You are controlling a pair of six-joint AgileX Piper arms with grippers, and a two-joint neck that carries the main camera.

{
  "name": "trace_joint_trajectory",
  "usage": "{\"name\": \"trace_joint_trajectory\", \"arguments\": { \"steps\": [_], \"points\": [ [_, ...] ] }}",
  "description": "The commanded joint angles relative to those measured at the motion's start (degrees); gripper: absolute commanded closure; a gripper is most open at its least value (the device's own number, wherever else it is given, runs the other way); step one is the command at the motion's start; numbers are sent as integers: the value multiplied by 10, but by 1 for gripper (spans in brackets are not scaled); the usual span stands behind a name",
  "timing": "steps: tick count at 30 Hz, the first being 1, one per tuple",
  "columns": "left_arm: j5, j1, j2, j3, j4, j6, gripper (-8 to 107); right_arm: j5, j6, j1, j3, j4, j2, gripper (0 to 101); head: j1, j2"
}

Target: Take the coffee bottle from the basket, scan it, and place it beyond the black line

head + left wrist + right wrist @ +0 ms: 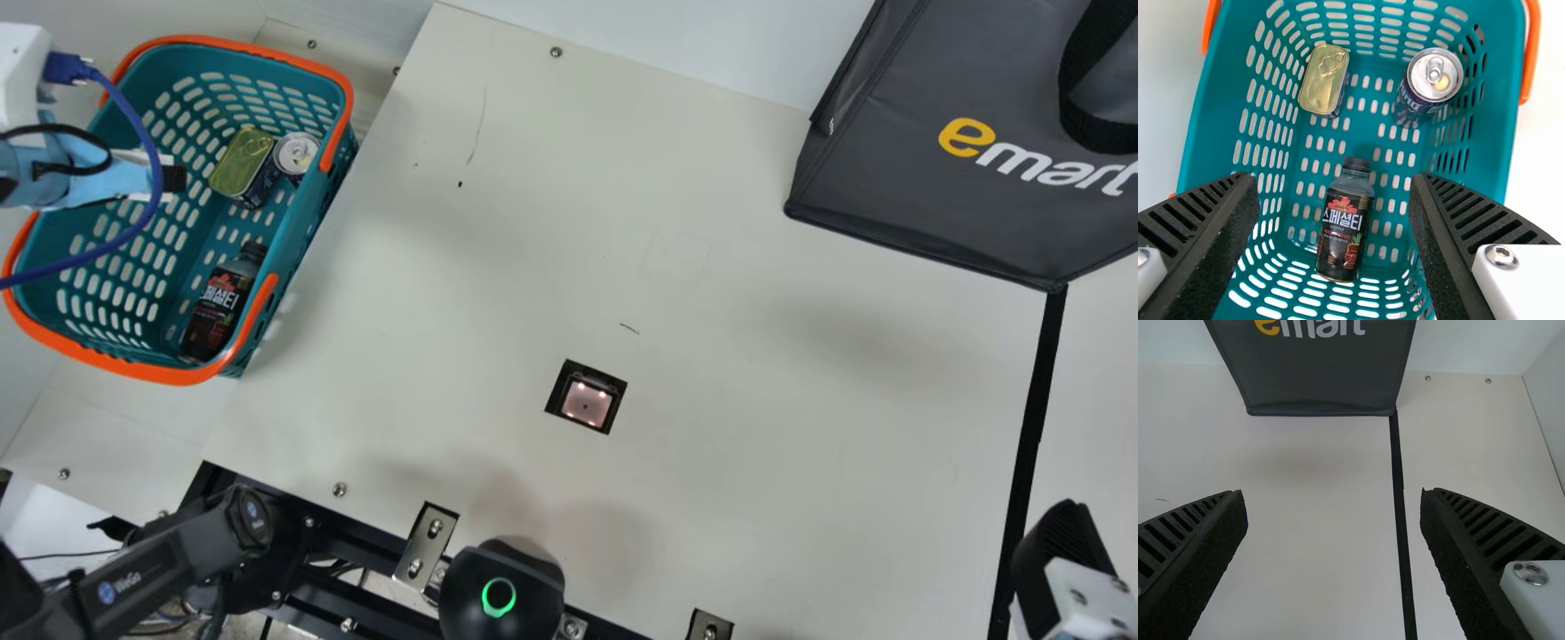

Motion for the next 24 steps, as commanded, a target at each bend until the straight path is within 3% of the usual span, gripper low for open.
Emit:
{"name": "trace_joint_trajectory", "arguments": {
  "steps": [1,24],
  "points": [
    [-5,1,10,1,-2,9,9,0,0,0,0,0,0,10,-15,1],
    [-114,1,117,45,-36,82,9,0,0,0,0,0,0,10,-15,1]
  ]
}}
